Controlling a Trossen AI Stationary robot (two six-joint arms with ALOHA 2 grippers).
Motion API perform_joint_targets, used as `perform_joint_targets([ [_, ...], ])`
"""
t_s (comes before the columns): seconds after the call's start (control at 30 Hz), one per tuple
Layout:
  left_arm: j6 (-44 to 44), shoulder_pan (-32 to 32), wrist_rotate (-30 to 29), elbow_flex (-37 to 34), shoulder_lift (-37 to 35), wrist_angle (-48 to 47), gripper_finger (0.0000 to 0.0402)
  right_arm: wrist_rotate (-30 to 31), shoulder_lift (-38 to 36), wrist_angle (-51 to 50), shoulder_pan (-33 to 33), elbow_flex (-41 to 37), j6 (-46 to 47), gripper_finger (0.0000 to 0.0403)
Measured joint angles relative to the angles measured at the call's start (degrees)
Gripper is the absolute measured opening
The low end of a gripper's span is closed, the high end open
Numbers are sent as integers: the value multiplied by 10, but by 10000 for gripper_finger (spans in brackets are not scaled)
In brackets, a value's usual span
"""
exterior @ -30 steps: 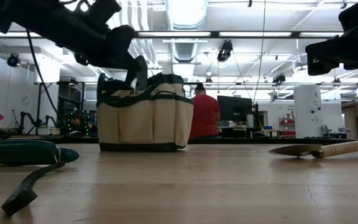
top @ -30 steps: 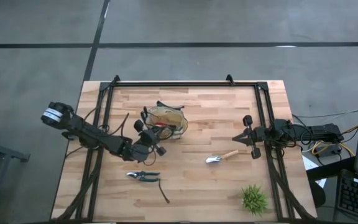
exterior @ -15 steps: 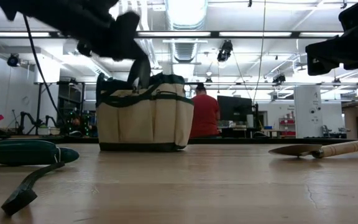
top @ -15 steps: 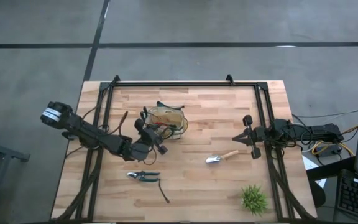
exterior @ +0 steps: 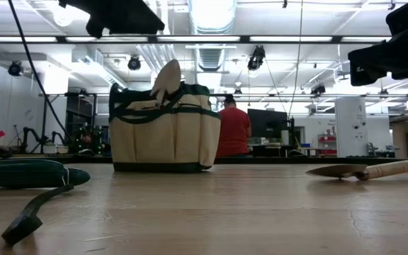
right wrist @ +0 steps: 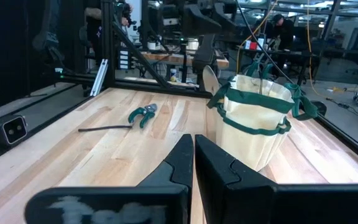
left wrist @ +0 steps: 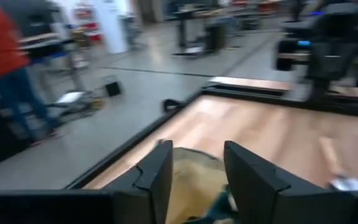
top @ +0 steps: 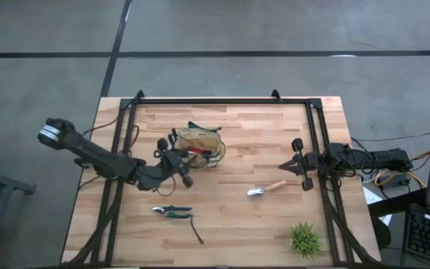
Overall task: Pick & Place Garden tools in Gardening bag
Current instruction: Put the trowel into the gardening bag
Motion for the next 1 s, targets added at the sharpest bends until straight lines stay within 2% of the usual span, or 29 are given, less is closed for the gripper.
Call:
perform_joint_targets([
  [0.07, 10, -1, 36, 0, -19, -17, 118, 0, 0, 0, 0, 0, 0, 8],
  [0.27, 19, -1, 115, 0, -65, -91, 11, 0, 0, 0, 0, 0, 0, 8],
  [0.47, 54, -1, 211, -13, -102, -114, 8, 0, 0, 0, 0, 0, 0, 8],
  [0.57, 63, -1, 226, -35, -129, -102, 4, 0, 0, 0, 0, 0, 0, 8],
  [0.73, 63, -1, 229, -100, -187, -71, 7, 0, 0, 0, 0, 0, 0, 8],
  [1.0, 66, -1, 308, -222, -296, 36, 7, 0, 0, 0, 0, 0, 0, 8],
])
